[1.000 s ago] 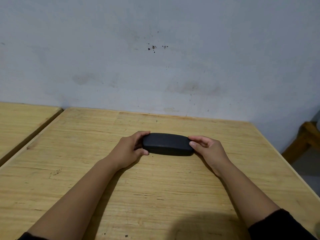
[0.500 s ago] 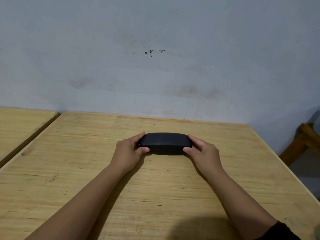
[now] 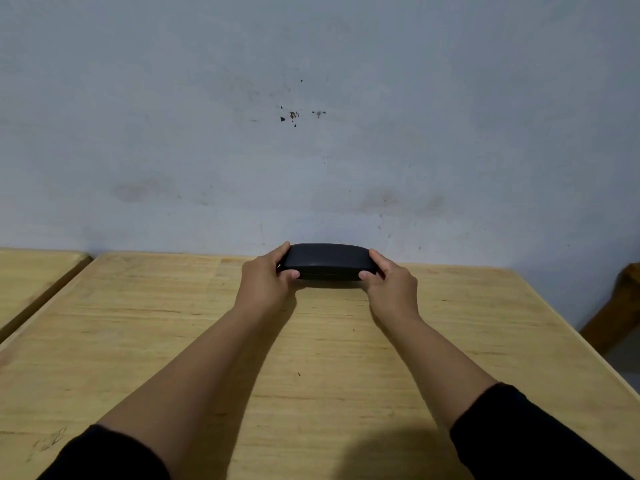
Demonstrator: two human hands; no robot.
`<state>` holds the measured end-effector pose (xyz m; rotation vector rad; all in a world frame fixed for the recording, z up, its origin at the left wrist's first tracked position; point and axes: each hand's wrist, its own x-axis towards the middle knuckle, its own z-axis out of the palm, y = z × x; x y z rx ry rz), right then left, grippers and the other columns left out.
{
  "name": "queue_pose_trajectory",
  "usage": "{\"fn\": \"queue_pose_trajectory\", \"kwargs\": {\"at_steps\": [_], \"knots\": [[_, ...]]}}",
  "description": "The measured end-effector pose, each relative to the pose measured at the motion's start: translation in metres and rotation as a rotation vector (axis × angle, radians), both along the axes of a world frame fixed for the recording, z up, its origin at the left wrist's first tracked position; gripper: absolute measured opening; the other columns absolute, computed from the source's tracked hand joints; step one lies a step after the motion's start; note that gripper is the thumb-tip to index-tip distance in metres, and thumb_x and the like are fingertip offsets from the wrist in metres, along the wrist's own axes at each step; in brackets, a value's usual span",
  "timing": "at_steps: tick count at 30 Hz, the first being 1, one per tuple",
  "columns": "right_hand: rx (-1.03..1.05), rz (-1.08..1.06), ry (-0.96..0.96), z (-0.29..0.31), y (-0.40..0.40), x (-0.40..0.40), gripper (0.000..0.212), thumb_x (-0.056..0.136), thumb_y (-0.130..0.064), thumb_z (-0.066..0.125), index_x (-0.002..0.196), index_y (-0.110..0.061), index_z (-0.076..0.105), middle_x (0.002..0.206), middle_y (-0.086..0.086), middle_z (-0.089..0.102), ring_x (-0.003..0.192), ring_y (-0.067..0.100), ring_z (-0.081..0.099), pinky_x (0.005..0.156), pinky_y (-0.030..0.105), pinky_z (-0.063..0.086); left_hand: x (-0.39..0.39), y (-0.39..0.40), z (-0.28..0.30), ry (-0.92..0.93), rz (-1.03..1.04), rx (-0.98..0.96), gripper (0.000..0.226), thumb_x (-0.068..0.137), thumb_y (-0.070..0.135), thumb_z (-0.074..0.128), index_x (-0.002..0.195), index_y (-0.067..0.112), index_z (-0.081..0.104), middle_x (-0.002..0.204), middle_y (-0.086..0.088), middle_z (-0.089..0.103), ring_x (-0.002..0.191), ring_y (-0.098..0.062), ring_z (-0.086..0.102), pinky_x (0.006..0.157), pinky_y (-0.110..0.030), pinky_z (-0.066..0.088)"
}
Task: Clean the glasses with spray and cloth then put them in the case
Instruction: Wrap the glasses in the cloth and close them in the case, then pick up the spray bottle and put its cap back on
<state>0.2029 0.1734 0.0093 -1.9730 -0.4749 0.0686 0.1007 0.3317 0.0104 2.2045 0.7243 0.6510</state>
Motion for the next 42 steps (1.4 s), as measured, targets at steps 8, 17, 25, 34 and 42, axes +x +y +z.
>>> {"fn": "queue_pose_trajectory", "kwargs": {"at_steps": [8, 17, 25, 34, 42], "knots": [[-0.069, 0.048, -0.012, -0.020, 0.016, 0.020, 0.049, 0.091, -0.012, 0.059, 0.138, -0.014, 0.045, 0.143, 0.006, 0.048, 0.123, 0.020, 0.052, 0.099, 0.021, 0.037, 0.020, 0.013, -0.016, 0.043, 0.045, -0.019, 0.053, 0.088, 0.015, 0.061, 0.137, 0.019, 0.042, 0.131, -0.009, 0.055, 0.119, -0.022, 0.051, 0.103, -0.027, 0.035], [-0.313, 0.142, -0.205, -0.016, 0.010, 0.026, 0.049, 0.095, -0.018, 0.053, 0.142, -0.013, 0.040, 0.144, 0.005, 0.047, 0.129, 0.020, 0.045, 0.107, 0.028, 0.034, 0.019, 0.009, -0.019, 0.085, 0.050, 0.061, 0.051, 0.089, 0.020, 0.058, 0.137, 0.020, 0.040, 0.129, -0.009, 0.057, 0.115, -0.023, 0.053, 0.097, -0.028, 0.040], [-0.845, 0.159, -0.488, 0.014, -0.015, 0.005, 0.052, 0.101, -0.031, 0.027, 0.147, -0.005, 0.022, 0.155, 0.010, 0.025, 0.144, 0.025, 0.018, 0.118, 0.035, 0.017, 0.001, -0.014, 0.014, 0.294, 0.041, 0.420, 0.032, 0.096, 0.026, 0.038, 0.122, 0.008, 0.041, 0.119, -0.012, 0.051, 0.100, -0.024, 0.053, 0.075, -0.030, 0.041], [-0.870, 0.025, -0.625, 0.083, -0.064, -0.045, 0.046, 0.099, -0.031, 0.030, 0.132, -0.002, 0.041, 0.134, 0.011, 0.048, 0.128, 0.024, 0.037, 0.106, 0.032, 0.031, -0.043, -0.063, 0.078, 0.198, 0.029, 0.777, 0.032, 0.097, 0.029, 0.036, 0.112, 0.004, 0.048, 0.110, -0.011, 0.056, 0.103, -0.025, 0.049, 0.088, -0.033, 0.041], [-0.781, -0.087, -0.741, 0.118, -0.134, -0.108, 0.042, 0.098, -0.032, 0.034, 0.125, -0.003, 0.048, 0.127, 0.010, 0.053, 0.122, 0.023, 0.042, 0.093, 0.029, 0.038, -0.095, -0.136, 0.115, 0.023, -0.032, 0.774, 0.032, 0.096, 0.028, 0.039, 0.112, 0.002, 0.048, 0.111, -0.014, 0.054, 0.107, -0.029, 0.046, 0.087, -0.034, 0.038]]}}
